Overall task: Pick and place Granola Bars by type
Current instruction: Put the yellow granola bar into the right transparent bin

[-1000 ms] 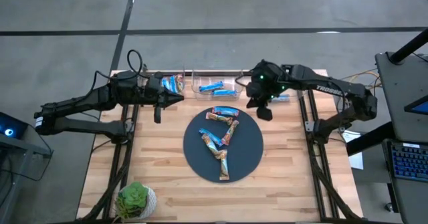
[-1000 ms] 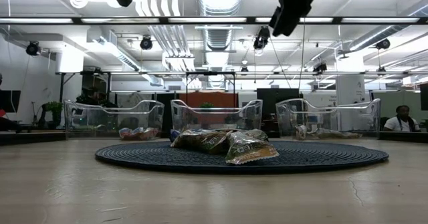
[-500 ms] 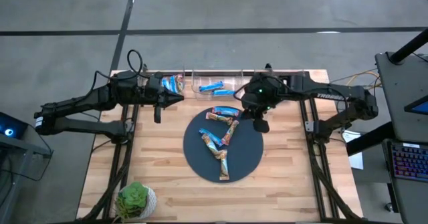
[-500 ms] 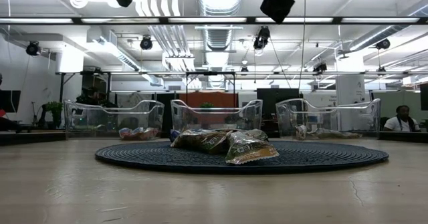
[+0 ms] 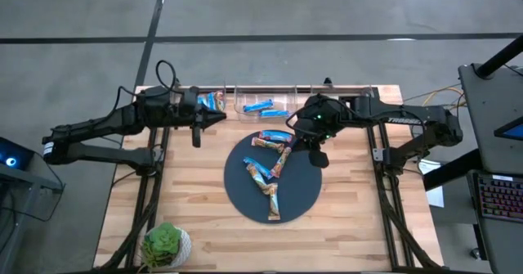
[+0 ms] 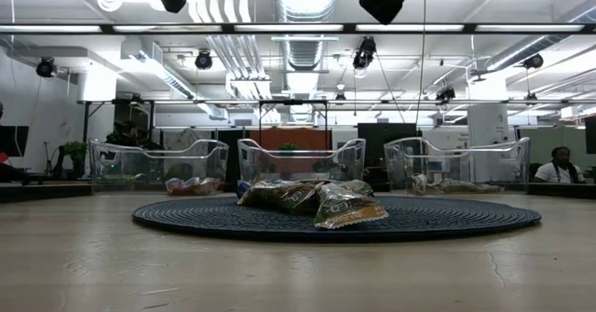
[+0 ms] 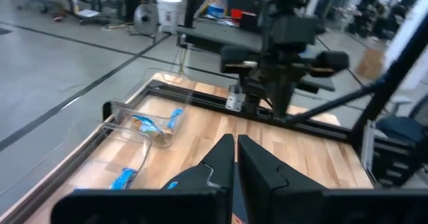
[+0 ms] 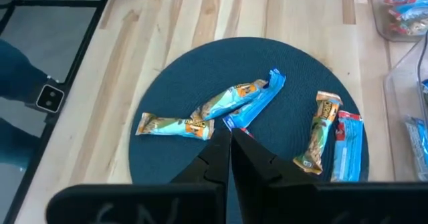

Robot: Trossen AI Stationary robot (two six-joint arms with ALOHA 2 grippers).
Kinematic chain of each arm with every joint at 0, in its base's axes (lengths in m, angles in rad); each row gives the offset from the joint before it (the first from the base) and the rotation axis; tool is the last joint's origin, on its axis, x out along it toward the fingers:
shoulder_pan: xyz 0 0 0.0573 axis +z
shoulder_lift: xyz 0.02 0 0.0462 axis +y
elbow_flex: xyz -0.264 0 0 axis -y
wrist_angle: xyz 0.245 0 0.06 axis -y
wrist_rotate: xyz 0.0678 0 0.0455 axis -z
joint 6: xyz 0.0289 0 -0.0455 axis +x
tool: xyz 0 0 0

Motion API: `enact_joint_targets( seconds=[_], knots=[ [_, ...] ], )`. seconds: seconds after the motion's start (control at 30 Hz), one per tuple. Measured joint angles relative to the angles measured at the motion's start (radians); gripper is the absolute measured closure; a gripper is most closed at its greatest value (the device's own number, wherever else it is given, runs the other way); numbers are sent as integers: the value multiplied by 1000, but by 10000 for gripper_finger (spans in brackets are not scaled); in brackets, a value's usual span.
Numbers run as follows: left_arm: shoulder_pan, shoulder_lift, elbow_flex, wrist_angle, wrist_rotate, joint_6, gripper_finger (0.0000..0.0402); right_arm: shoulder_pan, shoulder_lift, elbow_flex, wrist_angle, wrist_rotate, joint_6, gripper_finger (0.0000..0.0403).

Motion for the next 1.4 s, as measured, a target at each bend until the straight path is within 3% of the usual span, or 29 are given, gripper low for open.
enact_joint_targets(
  seconds=[0.13, 0.4, 0.77, 0.93, 1.17, 1.4],
  knots=[
    [0, 0, 0, 1, -3, -20, 371, 0, 0, -1, 0, 0, 1, 394],
    [0, 12, 0, 5, -2, -79, 280, 0, 0, -2, 3, 2, 0, 394],
    [-1, 109, 9, -1, 27, -78, 167, 0, 0, -2, 3, 2, 20, 394],
    [-6, 159, 91, -55, 78, -5, 154, 0, 0, -2, 2, 2, 24, 394],
    [-11, 274, 234, -255, 144, 110, 154, 0, 0, -2, 0, 1, 10, 394],
    [-47, 355, 276, -275, 235, 268, 154, 0, 0, -3, -2, 1, 8, 394]
  ],
)
